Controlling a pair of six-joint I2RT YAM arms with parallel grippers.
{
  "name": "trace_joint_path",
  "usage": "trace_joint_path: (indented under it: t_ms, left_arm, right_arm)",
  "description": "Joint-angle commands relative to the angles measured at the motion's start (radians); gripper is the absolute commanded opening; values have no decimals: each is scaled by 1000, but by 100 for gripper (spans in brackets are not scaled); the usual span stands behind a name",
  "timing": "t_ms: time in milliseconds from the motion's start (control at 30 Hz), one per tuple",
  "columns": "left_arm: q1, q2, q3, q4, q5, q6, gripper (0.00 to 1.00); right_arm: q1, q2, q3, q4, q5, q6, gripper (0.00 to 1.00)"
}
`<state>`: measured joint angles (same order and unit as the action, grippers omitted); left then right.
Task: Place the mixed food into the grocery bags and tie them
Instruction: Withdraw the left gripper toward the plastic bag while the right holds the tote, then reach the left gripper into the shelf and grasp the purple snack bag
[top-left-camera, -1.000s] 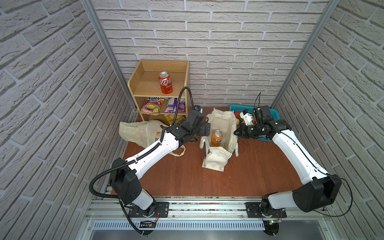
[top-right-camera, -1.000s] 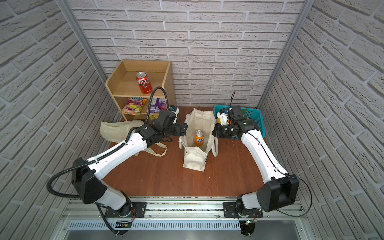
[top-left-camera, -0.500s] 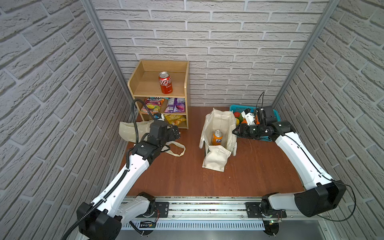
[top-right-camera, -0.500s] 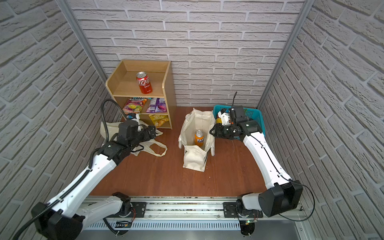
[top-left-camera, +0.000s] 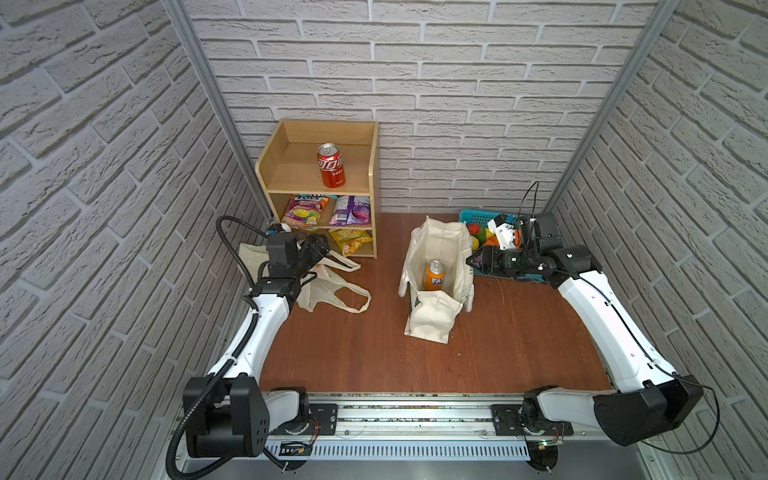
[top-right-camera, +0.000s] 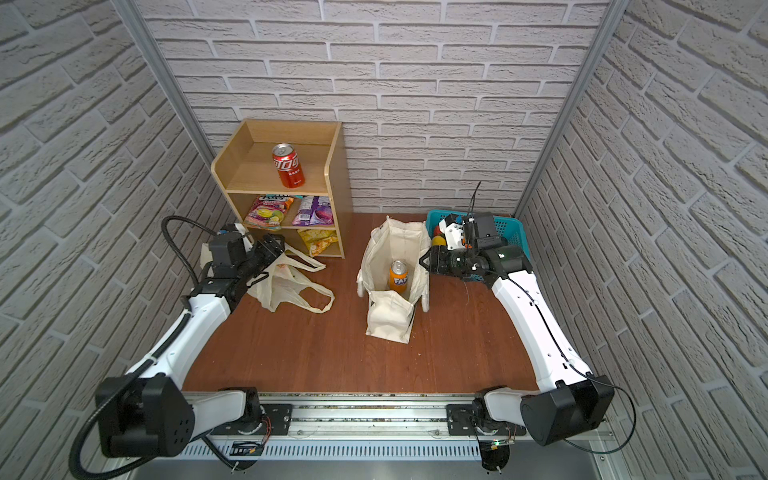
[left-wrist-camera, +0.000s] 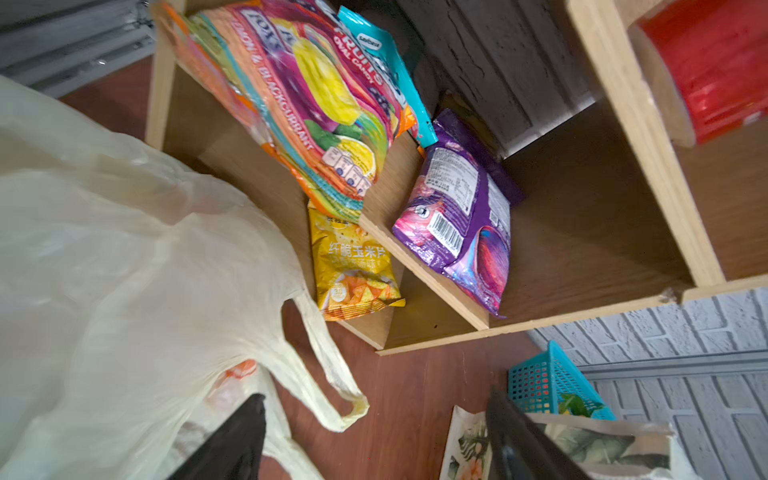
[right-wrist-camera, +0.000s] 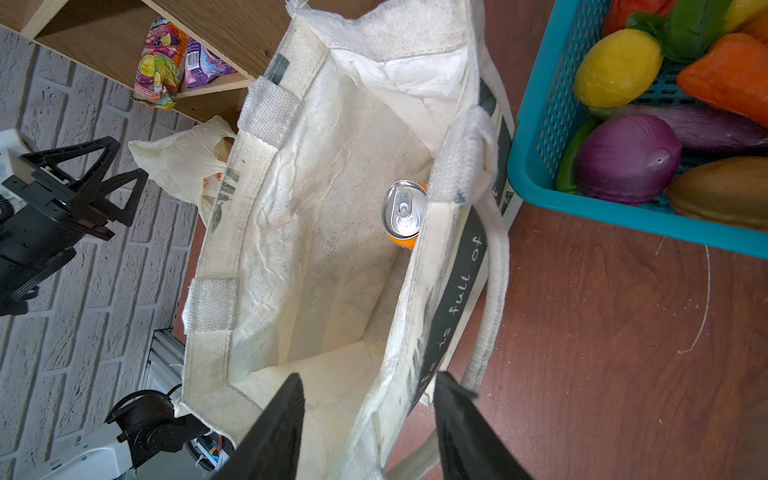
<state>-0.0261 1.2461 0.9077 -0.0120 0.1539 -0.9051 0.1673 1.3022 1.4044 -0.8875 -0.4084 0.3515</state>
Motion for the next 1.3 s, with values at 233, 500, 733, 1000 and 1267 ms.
trace_joint_path:
  t_ms: [233, 500, 733, 1000, 1267]
  left_arm:
    - [-70, 206, 91, 317, 48, -131, 67]
    - [-134, 348, 140, 491, 27, -236, 58]
    - [-171, 425, 200, 523, 18, -274, 58]
    - [-185, 464, 215, 548, 0, -293, 58]
    - [-193, 491, 233, 558, -13, -305, 58]
  right_arm:
    - [-3, -23, -14, 45, 0, 10, 52]
    - [-3, -19, -11, 43, 6, 9, 52]
    - [-3, -17, -11, 44, 10, 9, 52]
    - [-5, -12, -7, 46, 13, 8, 52]
    - [-5, -6, 4, 42, 17, 4, 52]
